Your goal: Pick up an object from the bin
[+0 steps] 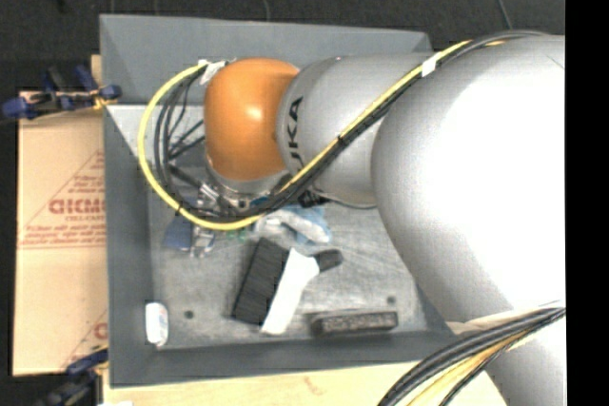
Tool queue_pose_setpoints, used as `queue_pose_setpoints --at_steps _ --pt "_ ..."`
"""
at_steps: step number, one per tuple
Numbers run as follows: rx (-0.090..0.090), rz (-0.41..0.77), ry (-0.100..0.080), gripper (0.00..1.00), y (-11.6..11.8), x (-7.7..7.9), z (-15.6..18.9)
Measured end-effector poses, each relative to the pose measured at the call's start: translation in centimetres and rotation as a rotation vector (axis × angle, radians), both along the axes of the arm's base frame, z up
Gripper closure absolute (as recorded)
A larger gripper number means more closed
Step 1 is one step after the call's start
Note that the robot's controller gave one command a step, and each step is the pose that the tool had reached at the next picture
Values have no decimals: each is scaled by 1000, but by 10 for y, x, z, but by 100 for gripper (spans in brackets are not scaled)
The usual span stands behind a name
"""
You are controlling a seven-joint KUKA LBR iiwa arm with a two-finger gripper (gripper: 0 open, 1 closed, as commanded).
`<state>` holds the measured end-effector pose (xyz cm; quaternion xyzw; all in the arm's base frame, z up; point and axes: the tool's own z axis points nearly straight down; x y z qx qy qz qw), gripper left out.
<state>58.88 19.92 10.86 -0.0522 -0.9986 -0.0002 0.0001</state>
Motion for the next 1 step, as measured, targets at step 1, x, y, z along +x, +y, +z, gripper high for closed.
queue_pose_setpoints --at_steps 1 --pt "1 0 -3 100 0 1 17"
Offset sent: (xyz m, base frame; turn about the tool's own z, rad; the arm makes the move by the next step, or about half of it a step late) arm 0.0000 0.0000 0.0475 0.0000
